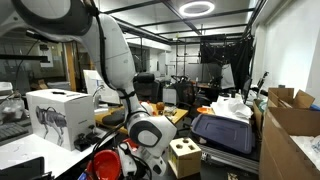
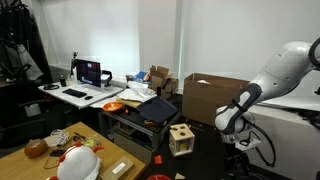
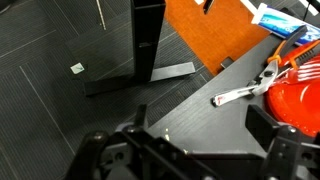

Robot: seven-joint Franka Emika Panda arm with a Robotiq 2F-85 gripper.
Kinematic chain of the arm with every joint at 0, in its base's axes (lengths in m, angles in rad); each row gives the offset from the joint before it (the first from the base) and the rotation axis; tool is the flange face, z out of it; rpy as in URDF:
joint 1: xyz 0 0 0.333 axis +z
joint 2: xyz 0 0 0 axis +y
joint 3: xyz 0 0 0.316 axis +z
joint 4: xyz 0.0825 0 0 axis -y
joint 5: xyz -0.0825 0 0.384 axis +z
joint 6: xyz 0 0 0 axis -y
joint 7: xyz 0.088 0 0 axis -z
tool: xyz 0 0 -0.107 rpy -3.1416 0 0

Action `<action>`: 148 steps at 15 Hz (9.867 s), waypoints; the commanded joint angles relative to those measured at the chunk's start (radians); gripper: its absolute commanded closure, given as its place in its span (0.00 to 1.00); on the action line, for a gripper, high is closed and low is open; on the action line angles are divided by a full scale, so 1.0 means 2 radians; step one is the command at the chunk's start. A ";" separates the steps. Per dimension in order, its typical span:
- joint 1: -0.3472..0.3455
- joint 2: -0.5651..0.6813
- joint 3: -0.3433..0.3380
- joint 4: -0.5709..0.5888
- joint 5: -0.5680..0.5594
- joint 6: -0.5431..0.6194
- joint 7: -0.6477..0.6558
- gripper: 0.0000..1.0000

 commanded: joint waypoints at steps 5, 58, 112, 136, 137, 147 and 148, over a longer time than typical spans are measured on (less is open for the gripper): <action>-0.011 0.004 0.007 -0.010 0.017 -0.002 -0.022 0.00; -0.012 0.004 0.007 -0.011 0.020 -0.002 -0.022 0.00; -0.024 0.077 0.087 -0.070 0.194 0.216 0.129 0.00; -0.026 0.083 0.071 -0.060 0.334 0.055 0.057 0.00; -0.024 0.084 0.070 -0.060 0.334 0.049 0.052 0.00; 0.012 0.102 0.065 -0.036 0.327 0.023 0.038 0.00; 0.015 0.105 0.065 -0.033 0.328 0.026 0.038 0.00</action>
